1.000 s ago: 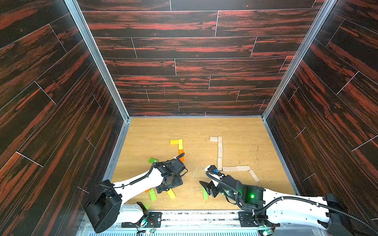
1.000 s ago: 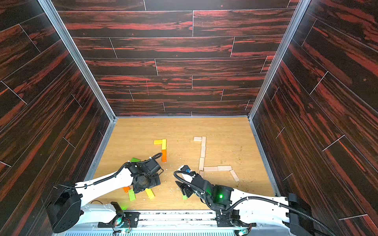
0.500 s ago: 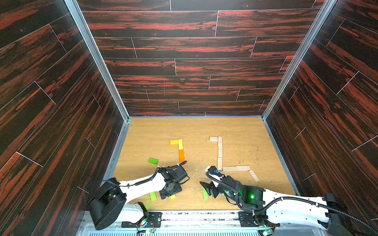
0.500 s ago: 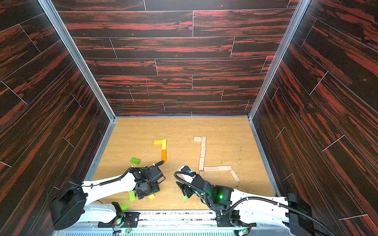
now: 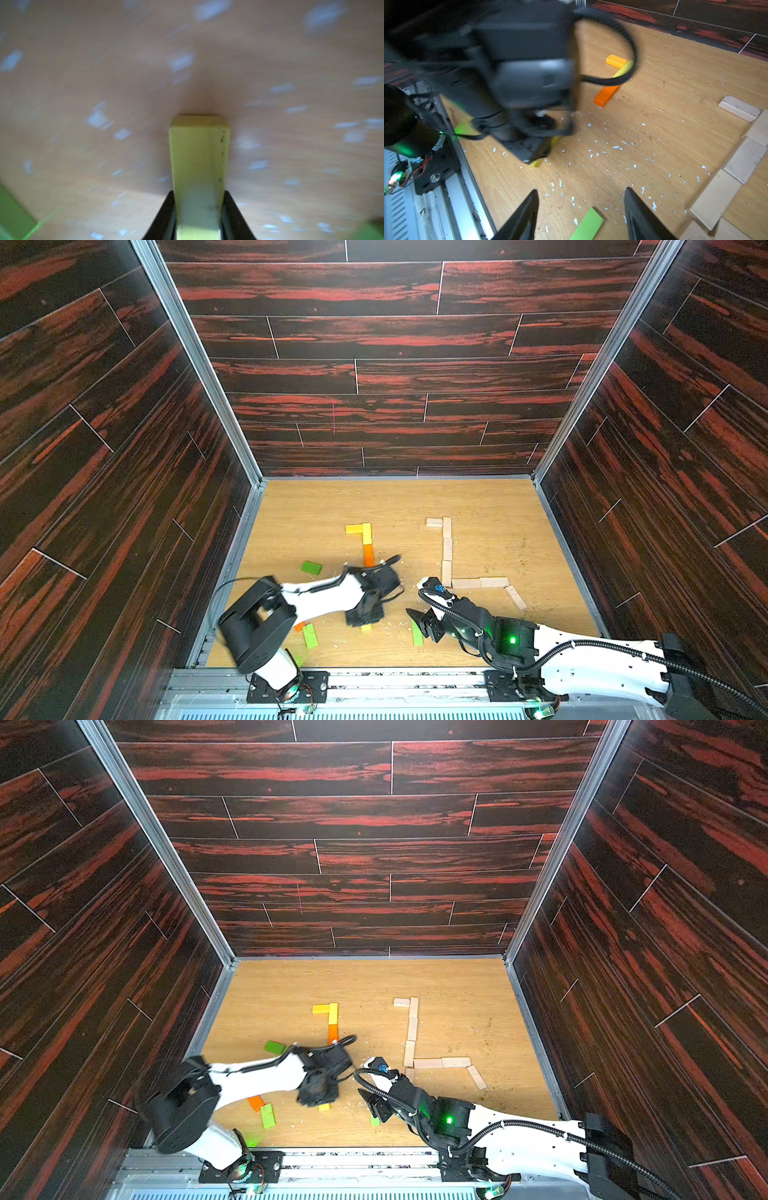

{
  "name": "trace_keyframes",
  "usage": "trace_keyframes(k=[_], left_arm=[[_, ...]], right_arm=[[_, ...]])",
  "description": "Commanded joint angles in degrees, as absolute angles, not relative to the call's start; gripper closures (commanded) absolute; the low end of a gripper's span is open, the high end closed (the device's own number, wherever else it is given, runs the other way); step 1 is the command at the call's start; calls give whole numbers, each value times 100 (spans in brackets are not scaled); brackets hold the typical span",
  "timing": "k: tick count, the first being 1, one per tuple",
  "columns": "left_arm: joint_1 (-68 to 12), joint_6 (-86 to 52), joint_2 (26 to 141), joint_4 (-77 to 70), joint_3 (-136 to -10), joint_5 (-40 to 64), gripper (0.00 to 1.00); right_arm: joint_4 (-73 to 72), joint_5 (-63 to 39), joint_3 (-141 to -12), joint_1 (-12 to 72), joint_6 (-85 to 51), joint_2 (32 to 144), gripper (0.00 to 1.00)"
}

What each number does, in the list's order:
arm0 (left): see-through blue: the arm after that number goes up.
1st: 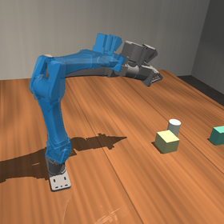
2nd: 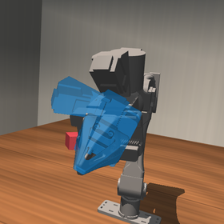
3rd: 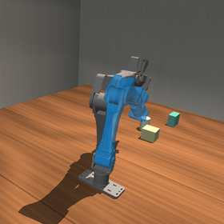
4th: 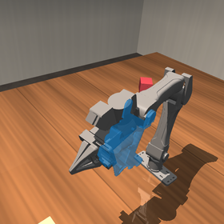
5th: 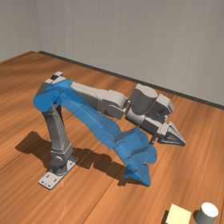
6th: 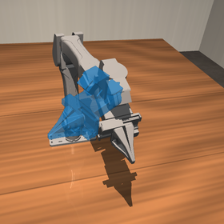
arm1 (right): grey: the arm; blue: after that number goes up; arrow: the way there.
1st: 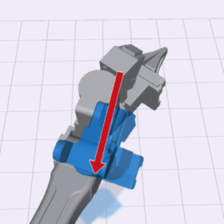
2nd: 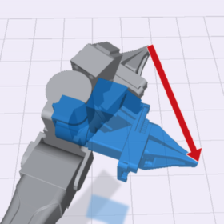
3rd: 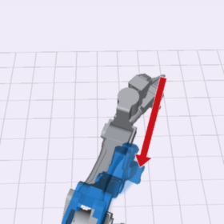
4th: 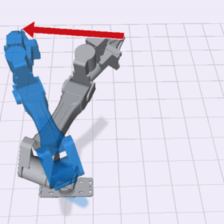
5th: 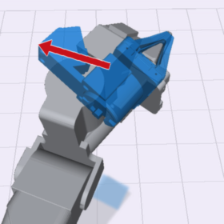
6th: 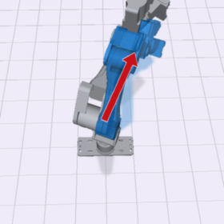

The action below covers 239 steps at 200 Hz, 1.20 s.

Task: Assemble a giraffe with building blocks
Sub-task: Move the building block to the center of the board, then assemble the building block at the center of the board.

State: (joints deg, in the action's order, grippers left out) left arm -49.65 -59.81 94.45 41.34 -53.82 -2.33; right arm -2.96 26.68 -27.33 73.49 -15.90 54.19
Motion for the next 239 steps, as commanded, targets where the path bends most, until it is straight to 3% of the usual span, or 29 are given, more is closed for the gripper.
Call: trace_keyframes(k=[1, 48, 70, 79, 102, 122, 143, 190, 239], left_arm=[[-4829, -5190, 9740, 4445, -5850, -239, 100], [-4411, -4346, 10311, 4659, -6372, -92, 100], [-4268, -4085, 10446, 4726, -6501, -28, 95], [-4202, -4052, 10474, 4733, -6512, -32, 90], [-4112, -4009, 10453, 4694, -6504, -22, 64], [-4089, -3973, 10457, 4685, -6546, -16, 56], [-4039, -3959, 10476, 4673, -6583, 0, 56], [-3956, -3911, 10530, 4623, -6643, 7, 69], [-3938, -3858, 10646, 4604, -6817, 35, 76]], right_arm=[[-151, 2772, -2819, 7339, -1670, 5272, 35], [19, 2856, -2874, 7339, -1699, 5154, 35], [36, 2848, -2899, 7339, -1723, 5192, 35], [52, 2848, -2924, 7339, -1723, 5231, 35], [48, 2848, -2968, 7341, -1724, 5295, 35], [14, 2839, -3001, 7339, -1716, 5382, 35], [17, 2821, -3057, 7341, -1698, 5475, 35], [-13, 2804, -3109, 7339, -1679, 5574, 35], [-26, 2791, -3152, 7339, -1645, 5658, 35]])
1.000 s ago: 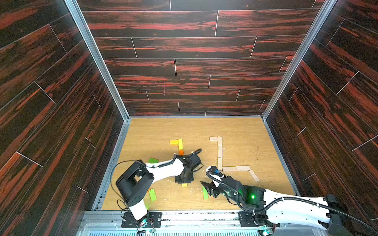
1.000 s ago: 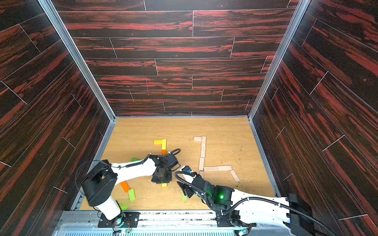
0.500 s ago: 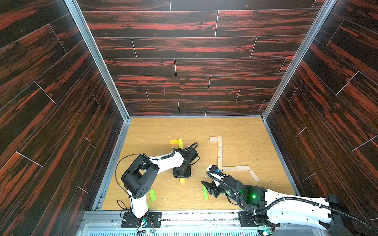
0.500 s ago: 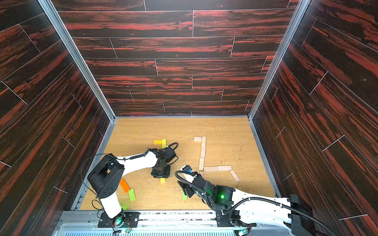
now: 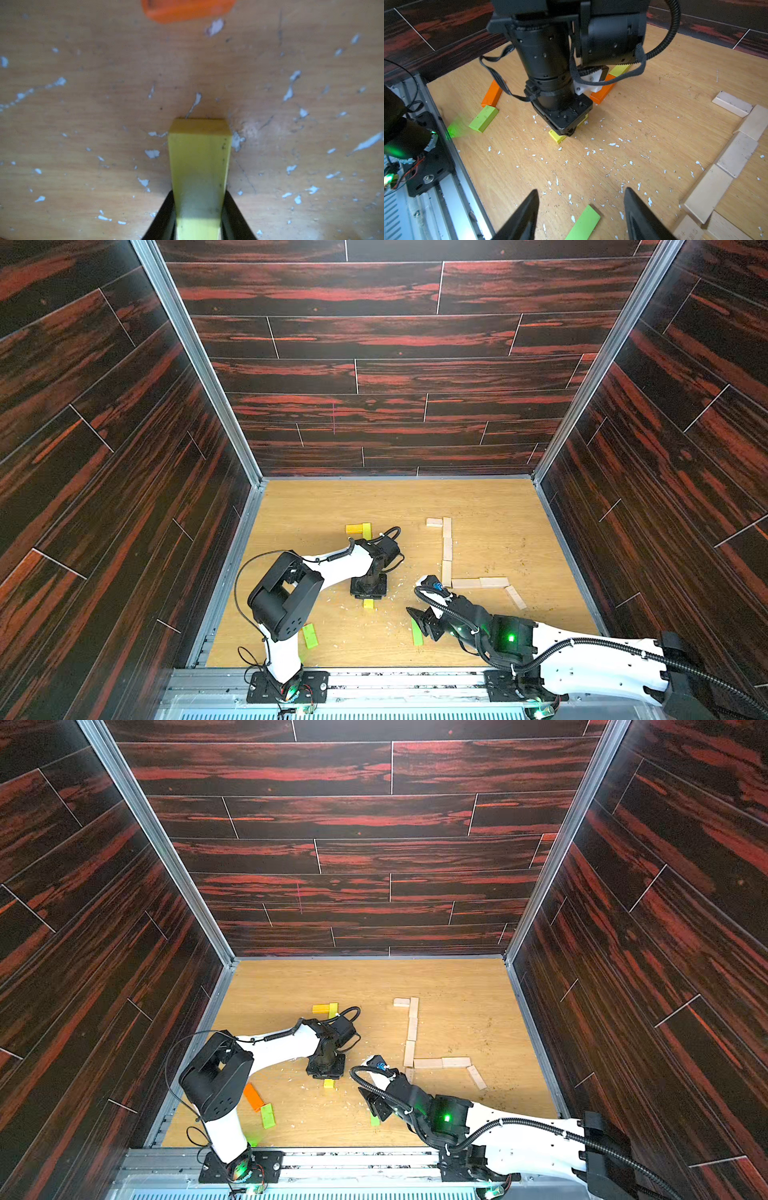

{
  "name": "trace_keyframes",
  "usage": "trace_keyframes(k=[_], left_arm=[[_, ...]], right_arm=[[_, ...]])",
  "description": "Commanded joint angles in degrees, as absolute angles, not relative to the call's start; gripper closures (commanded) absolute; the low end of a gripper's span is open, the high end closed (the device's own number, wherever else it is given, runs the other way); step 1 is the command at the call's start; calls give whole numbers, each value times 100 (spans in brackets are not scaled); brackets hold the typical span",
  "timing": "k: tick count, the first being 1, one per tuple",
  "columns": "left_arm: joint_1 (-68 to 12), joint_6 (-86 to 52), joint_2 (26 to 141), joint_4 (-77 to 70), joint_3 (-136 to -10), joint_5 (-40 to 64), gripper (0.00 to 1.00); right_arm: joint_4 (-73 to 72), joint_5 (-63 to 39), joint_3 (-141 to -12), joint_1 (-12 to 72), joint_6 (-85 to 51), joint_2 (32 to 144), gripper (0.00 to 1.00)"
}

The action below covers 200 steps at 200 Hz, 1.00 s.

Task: Assemble a giraffe with building blocks
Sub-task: Assemble the building block at the center of the board.

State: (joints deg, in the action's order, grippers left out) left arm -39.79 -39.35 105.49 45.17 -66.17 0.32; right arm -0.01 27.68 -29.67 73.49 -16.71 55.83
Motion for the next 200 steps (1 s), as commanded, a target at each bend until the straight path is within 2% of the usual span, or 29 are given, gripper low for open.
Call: trace_keyframes(k=[1, 200], left_arm=[[-3938, -3854, 10645, 4605, -6823, 35, 76], [-3586, -3946, 11027, 4627, -7207, -18, 76]], right_arm=[[-26, 2793, -3153, 7339, -1649, 5655, 35], [-41, 2830, -3103, 7313, -1599, 5634, 35]])
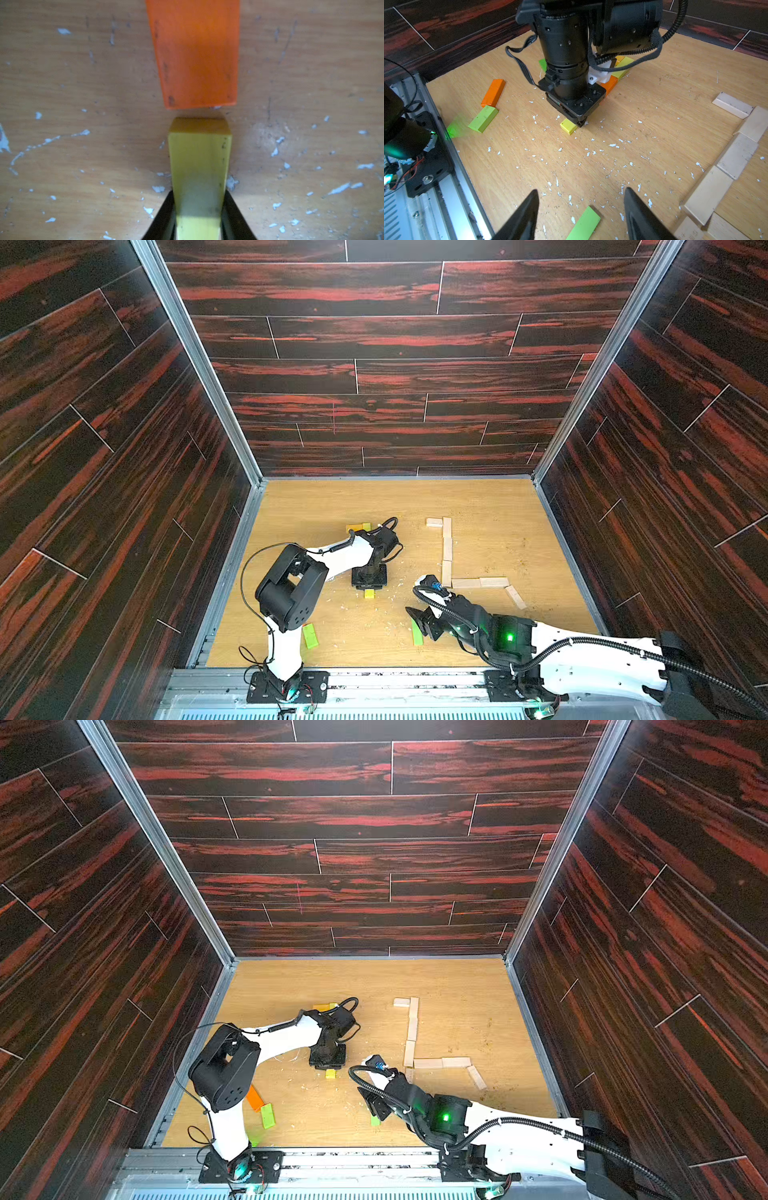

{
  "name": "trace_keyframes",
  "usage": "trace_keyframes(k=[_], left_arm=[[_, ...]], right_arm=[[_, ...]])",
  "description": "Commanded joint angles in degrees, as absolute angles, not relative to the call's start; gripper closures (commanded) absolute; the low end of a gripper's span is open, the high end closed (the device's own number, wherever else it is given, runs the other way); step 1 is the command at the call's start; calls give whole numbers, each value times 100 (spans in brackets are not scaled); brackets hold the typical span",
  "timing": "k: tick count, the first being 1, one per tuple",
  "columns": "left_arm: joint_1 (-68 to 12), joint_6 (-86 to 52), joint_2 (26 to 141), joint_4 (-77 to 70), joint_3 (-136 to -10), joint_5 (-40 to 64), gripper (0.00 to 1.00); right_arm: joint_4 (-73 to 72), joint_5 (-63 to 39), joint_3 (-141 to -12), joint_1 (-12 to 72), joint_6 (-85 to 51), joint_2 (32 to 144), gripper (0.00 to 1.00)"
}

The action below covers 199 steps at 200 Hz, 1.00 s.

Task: Assemble a giraffe with building blocks
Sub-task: Assemble the building block at the center of the board.

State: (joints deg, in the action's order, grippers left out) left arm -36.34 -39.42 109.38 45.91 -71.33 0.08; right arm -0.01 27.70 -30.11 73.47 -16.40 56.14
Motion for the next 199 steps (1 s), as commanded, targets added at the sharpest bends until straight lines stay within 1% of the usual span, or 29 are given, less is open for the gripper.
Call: trace_keyframes(k=[1, 123, 148, 178, 199], left_arm=[[-3586, -3946, 11024, 4630, -7207, -18, 76], [-3451, -3826, 11218, 4553, -7246, 57, 74], [-3450, -3815, 11221, 4553, -7267, 53, 70], [-3446, -3801, 11191, 4561, -7277, 48, 62], [-3450, -3779, 11180, 4587, -7311, 35, 61]], right_arm=[[-43, 2830, -3103, 7313, -1599, 5638, 35], [-26, 2813, -3085, 7288, -1627, 5656, 35], [-43, 2806, -3094, 7286, -1633, 5667, 35], [-45, 2795, -3099, 7286, -1635, 5684, 35], [-44, 2786, -3103, 7283, -1636, 5691, 35]])
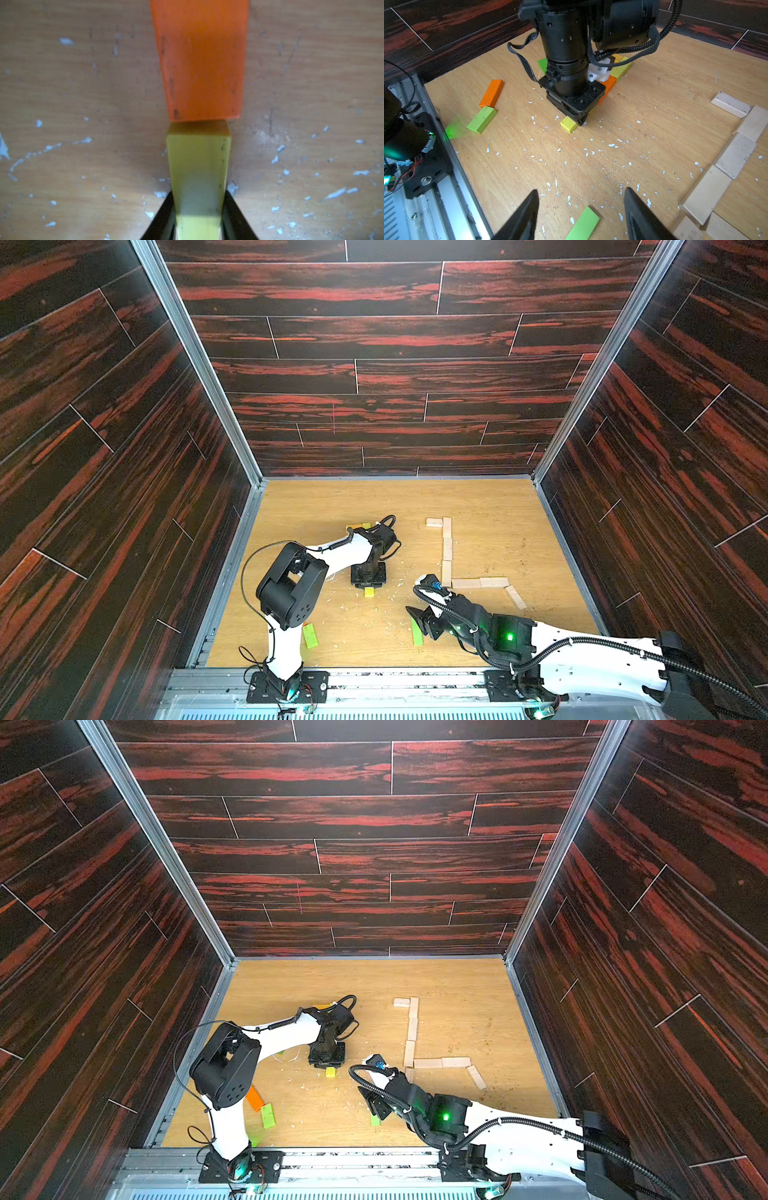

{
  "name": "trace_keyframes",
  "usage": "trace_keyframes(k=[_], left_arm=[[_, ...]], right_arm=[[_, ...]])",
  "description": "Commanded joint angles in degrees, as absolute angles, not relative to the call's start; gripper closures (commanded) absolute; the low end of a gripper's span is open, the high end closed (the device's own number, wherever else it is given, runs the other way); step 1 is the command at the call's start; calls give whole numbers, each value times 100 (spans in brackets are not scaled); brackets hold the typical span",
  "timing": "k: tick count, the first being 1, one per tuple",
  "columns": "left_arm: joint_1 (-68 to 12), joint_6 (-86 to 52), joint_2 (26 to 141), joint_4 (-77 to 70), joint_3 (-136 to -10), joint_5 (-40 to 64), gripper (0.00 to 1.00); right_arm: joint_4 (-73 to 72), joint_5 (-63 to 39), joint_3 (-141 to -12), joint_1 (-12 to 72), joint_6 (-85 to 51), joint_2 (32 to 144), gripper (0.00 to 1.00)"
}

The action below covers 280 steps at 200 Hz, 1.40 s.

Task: Assemble a giraffe with building blocks
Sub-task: Assemble the building block at the center of the board.

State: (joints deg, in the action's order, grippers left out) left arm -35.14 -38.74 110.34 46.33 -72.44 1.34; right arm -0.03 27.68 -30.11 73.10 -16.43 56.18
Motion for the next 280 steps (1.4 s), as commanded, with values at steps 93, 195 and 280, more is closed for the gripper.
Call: trace_keyframes(k=[93, 195, 280], left_arm=[[-3437, -3691, 11185, 4651, -7453, 13, 70], [-3398, -3691, 11243, 4658, -7504, 0, 67], [-3397, -3622, 10757, 4826, -7551, -66, 43]], right_arm=[[-54, 2777, -3103, 7282, -1642, 5709, 35], [-61, 2780, -3094, 7269, -1642, 5705, 35], [-91, 2760, -3137, 7269, -1617, 5780, 35]])
